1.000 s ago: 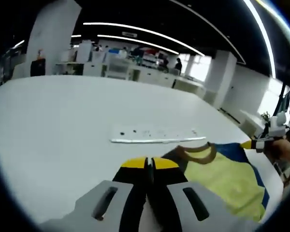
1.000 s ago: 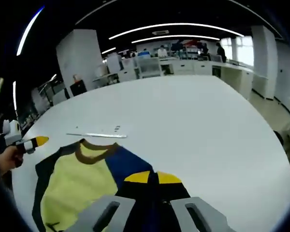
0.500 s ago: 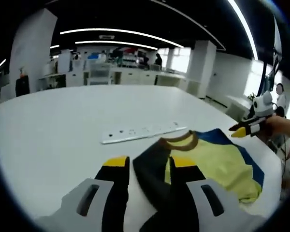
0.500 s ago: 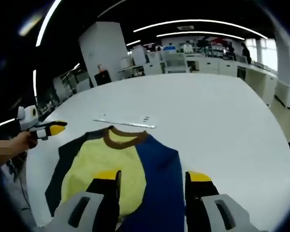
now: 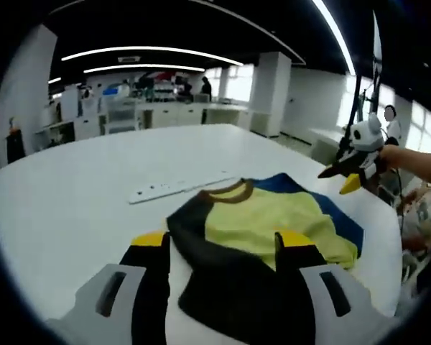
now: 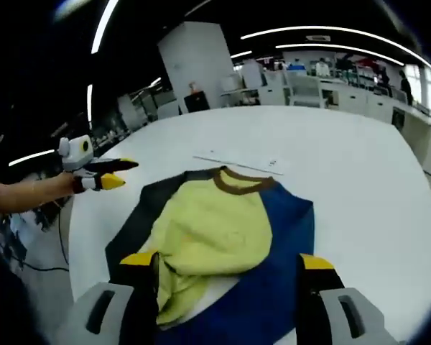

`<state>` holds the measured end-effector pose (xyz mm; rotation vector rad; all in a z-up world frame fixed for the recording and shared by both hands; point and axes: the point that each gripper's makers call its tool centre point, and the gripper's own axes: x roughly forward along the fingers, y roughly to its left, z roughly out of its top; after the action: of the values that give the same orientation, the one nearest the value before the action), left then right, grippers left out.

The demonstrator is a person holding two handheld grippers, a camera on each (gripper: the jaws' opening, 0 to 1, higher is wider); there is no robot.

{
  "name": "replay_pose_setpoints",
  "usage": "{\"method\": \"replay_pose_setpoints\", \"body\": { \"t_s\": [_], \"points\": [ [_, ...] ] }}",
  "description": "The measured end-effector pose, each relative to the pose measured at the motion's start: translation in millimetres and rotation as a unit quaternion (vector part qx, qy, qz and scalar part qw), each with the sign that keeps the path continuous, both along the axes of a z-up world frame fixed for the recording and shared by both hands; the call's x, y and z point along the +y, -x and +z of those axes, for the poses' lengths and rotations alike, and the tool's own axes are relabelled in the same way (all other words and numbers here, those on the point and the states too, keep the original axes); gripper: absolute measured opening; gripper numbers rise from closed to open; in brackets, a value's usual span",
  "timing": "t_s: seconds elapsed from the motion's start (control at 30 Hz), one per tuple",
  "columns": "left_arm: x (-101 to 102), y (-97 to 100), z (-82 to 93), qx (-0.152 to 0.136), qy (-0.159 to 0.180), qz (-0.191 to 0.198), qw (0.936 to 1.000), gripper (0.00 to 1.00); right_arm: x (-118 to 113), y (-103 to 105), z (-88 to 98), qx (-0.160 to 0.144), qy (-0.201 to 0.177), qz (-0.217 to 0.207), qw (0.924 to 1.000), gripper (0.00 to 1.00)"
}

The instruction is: Fold the garment on the visible template until the final outline fits inside the template.

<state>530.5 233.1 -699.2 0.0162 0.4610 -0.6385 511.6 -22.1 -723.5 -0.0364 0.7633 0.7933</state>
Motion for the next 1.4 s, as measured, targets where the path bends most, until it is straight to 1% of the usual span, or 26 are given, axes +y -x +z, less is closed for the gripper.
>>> {"method": "replay_pose_setpoints", "body": {
  "t_s": [0.07,0.13,0.17,0.2,0.27,0.33,0.4,0.43,0.47,0.5,0.6,0.67,0.8,0.9,1.0,1.13,1.3,1.4],
  "points": [
    [-2,9.5,0.5,0.000,0.000,-0.008,1.0000,0.59,2,13,-0.5,0.002,0.005,0.019,0.9998,0.77],
    [-3,20.2,0.7,0.003,0.000,-0.012,0.9999,0.62,4,25,-0.7,0.006,0.011,0.033,0.9994,0.74],
    [-5,26.9,1.5,0.004,0.003,-0.016,0.9999,0.63,4,33,-1.2,0.007,0.018,0.047,0.9987,0.74],
    [-6,31.3,2.5,0.003,0.004,-0.018,0.9998,0.64,4,38,-0.7,0.004,0.018,0.053,0.9984,0.75],
    [-10,42.3,3.6,0.003,0.007,-0.028,0.9996,0.65,5,50,-2.1,0.009,0.021,0.065,0.9976,0.77],
    [-15,53.1,2.8,0.003,0.004,-0.039,0.9992,0.66,5,61,-4.0,0.012,0.026,0.076,0.9967,0.75],
    [-17,61.6,0.6,0.004,-0.002,-0.047,0.9989,0.66,5,68,-7.4,0.016,0.030,0.089,0.9955,0.76],
    [-20,68.3,0.2,0.002,-0.004,-0.053,0.9986,0.66,6,77,-10.2,0.013,0.037,0.101,0.9941,0.76],
    [-22,72.0,-0.3,-0.001,-0.005,-0.057,0.9984,0.66,6,79,-11.2,0.013,0.039,0.103,0.9938,0.75],
    [-25,77.8,-2.1,-0.002,-0.012,-0.064,0.9979,0.66,6,85,-13.2,0.012,0.044,0.110,0.9928,0.75],
    [-31,91.2,-6.0,-0.006,-0.027,-0.080,0.9964,0.66,7,97,-18.4,0.006,0.058,0.130,0.9897,0.74],
    [-35,100.5,-9.7,-0.005,-0.031,-0.089,0.9955,0.66,8,104,-22.2,-0.004,0.071,0.146,0.9868,0.72],
    [-41,116.7,-21.1,-0.003,-0.056,-0.109,0.9924,0.64,9,114,-29.5,-0.015,0.091,0.163,0.9824,0.69],
    [-46,129.8,-30.3,0.004,-0.071,-0.122,0.9900,0.62,10,122,-34.9,-0.016,0.096,0.169,0.9807,0.66],
    [-47,136.4,-37.5,0.006,-0.079,-0.121,0.9896,0.59,8,128,-41.0,-0.020,0.108,0.175,0.9785,0.61],
    [-44,144.9,-54.0,0.013,-0.106,-0.120,0.9871,0.55,4,133,-51.2,-0.021,0.122,0.175,0.9768,0.55],
    [-44,152.6,-67.5,0.025,-0.111,-0.109,0.9875,0.47,3,136,-58.3,-0.031,0.134,0.175,0.9748,0.44],
    [-43,154.1,-74.3,0.029,-0.112,-0.103,0.9878,0.44,2,136,-63.0,-0.032,0.136,0.171,0.9754,0.38]
  ]
}}
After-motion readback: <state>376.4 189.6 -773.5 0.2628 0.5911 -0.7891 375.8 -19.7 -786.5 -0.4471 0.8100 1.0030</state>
